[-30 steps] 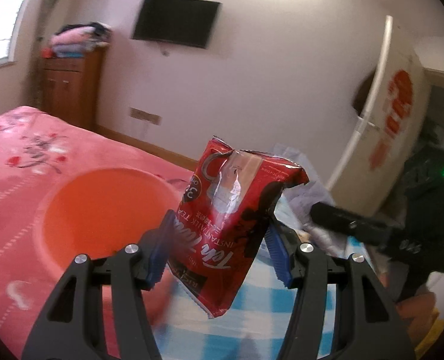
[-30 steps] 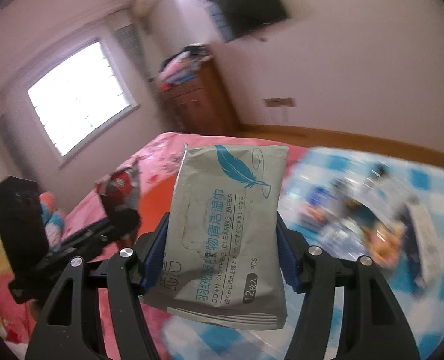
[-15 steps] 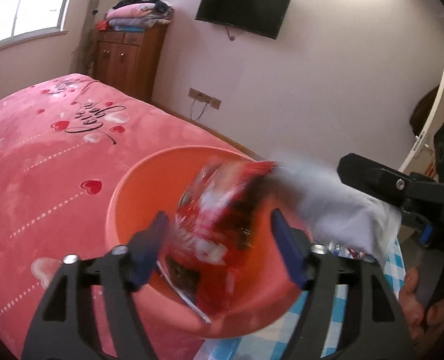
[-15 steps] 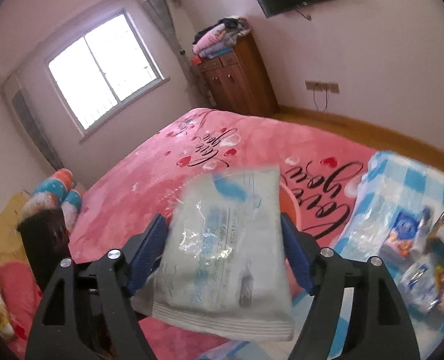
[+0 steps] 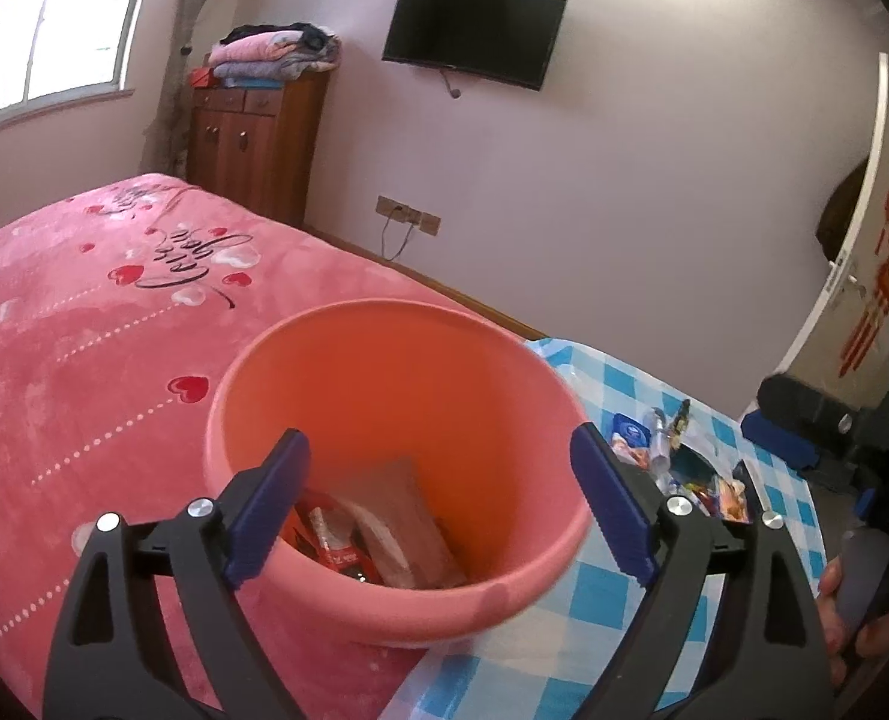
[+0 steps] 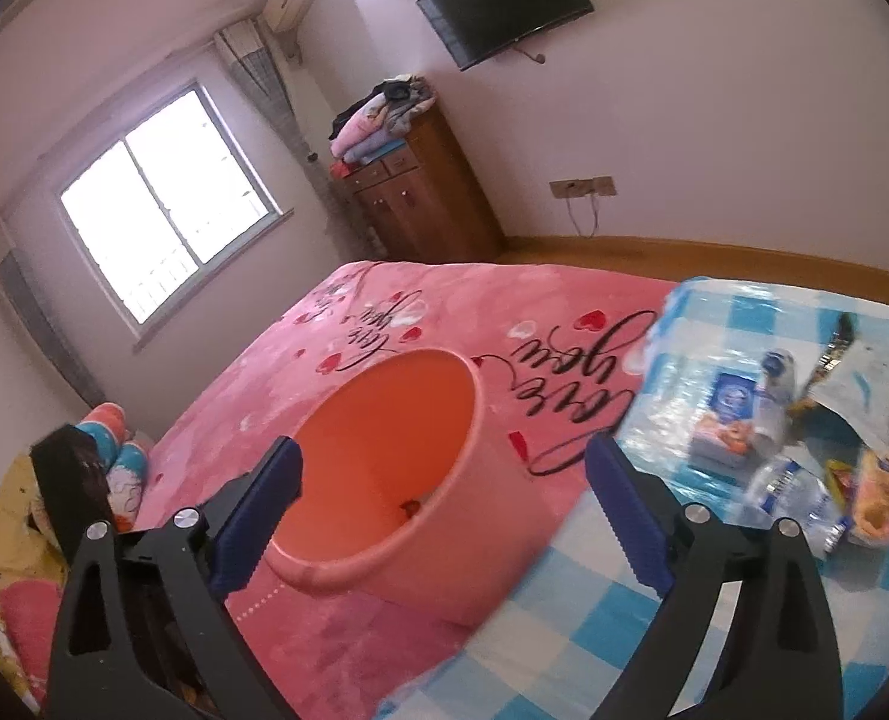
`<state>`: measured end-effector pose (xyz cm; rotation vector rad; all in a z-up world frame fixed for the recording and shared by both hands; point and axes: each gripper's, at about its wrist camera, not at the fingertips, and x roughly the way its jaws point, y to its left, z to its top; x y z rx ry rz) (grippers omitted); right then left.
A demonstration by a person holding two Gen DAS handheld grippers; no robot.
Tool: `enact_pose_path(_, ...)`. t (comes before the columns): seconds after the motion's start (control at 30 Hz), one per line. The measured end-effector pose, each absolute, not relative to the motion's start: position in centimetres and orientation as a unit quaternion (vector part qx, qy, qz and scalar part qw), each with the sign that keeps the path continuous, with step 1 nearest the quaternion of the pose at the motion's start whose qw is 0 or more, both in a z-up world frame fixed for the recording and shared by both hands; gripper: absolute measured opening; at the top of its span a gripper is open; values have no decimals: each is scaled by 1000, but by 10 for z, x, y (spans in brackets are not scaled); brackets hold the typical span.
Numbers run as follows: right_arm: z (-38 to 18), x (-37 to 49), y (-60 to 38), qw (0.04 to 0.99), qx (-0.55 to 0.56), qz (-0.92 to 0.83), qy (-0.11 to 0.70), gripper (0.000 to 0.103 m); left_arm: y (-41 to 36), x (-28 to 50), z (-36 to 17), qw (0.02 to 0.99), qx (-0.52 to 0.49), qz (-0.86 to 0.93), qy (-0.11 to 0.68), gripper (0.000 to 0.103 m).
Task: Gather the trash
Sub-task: 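Move both tools back toward the remaining trash on the table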
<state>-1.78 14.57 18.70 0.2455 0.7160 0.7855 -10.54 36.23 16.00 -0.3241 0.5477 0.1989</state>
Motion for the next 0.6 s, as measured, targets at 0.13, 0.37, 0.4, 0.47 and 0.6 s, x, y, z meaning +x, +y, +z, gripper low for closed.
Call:
enact_pose_path(0.13,178,-27,129,863,116,361,335,94,351,-107,161,947,-160,82,266,89)
enact_pose_path(0.37,168,-41,95,878,122,335,320,97,327,-109,161,948,-162,56,270,91)
enact_pose_path(0.4,167,-43,89,882,121,328,316,97,323,-108,162,948,-159,53,271,91)
enact_pose_path(0.47,166,-47,81,886,121,321,311,98,316,-109,162,949,-155,50,271,92)
enact_pose_path(0.6,159,-50,65,891,120,309,310,98,302,-110,161,950,-149,40,271,92)
